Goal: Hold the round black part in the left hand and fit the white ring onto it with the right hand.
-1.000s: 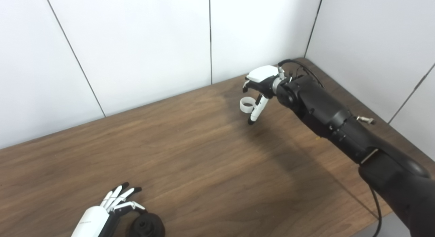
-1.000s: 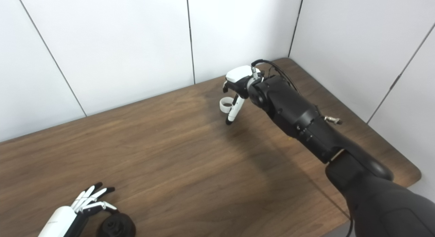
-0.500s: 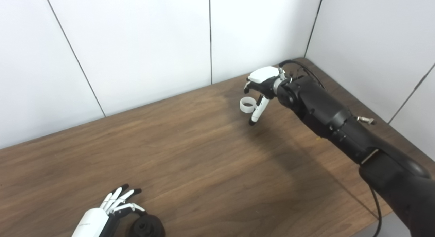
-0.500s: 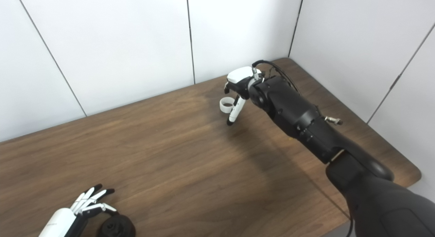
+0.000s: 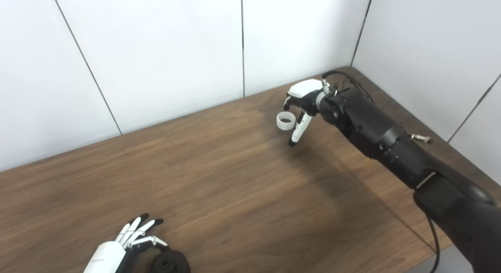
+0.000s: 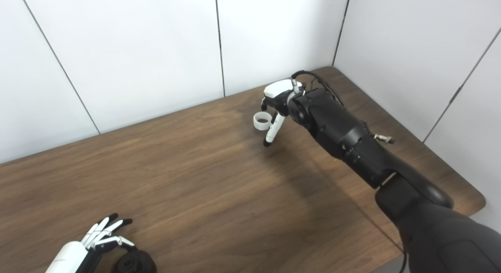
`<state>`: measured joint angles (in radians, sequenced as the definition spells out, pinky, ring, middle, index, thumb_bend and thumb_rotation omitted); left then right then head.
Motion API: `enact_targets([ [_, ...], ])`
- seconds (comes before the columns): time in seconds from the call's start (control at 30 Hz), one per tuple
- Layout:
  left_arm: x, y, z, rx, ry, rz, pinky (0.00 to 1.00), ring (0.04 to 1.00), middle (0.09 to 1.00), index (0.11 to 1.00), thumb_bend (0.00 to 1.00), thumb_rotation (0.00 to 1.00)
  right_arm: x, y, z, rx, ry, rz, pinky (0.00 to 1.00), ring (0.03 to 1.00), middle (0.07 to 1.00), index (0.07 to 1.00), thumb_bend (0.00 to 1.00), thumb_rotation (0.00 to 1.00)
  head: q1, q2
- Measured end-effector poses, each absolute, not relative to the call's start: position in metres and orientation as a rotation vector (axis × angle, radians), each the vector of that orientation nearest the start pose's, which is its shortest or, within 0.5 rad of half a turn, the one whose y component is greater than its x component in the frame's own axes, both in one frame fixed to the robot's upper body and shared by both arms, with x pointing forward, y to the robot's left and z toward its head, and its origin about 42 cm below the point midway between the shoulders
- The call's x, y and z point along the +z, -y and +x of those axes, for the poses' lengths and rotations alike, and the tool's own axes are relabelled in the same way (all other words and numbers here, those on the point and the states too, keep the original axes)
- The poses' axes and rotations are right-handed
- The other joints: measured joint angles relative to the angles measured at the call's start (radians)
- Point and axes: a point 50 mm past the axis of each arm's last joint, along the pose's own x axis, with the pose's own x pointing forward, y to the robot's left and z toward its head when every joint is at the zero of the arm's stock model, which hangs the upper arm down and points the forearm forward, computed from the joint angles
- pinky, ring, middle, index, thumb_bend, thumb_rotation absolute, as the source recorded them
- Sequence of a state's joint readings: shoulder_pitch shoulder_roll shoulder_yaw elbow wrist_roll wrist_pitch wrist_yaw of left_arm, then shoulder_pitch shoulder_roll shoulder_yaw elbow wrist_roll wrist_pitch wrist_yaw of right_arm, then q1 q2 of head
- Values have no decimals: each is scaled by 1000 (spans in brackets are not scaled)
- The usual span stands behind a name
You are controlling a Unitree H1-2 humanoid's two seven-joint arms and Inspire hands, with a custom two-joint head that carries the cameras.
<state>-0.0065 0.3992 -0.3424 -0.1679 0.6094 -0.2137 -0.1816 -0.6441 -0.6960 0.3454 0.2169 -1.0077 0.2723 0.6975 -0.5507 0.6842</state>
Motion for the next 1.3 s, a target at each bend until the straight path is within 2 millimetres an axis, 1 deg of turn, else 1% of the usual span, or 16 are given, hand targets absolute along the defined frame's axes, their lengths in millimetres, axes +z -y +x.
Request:
enact_targets([
  [0.27,129,-221,254,-600,320,969,1000,990,904,480,520,50,266,358,451,264,-402,-1726,964,1000,1000,837,985,537,9,2],
  [0.87,128,-222,252,-599,315,967,1000,987,903,480,520,50,264,357,454,269,-410,-1715,963,1000,1000,847,968,538,25,0],
  [1.03,128,-222,252,-599,315,967,1000,987,904,480,520,50,263,358,455,267,-415,-1713,963,1000,1000,854,951,532,28,-6],
  [1.3,128,-221,252,-599,316,966,1000,985,901,480,520,50,263,358,456,265,-411,-1711,972,1000,1000,855,962,552,31,-8],
])
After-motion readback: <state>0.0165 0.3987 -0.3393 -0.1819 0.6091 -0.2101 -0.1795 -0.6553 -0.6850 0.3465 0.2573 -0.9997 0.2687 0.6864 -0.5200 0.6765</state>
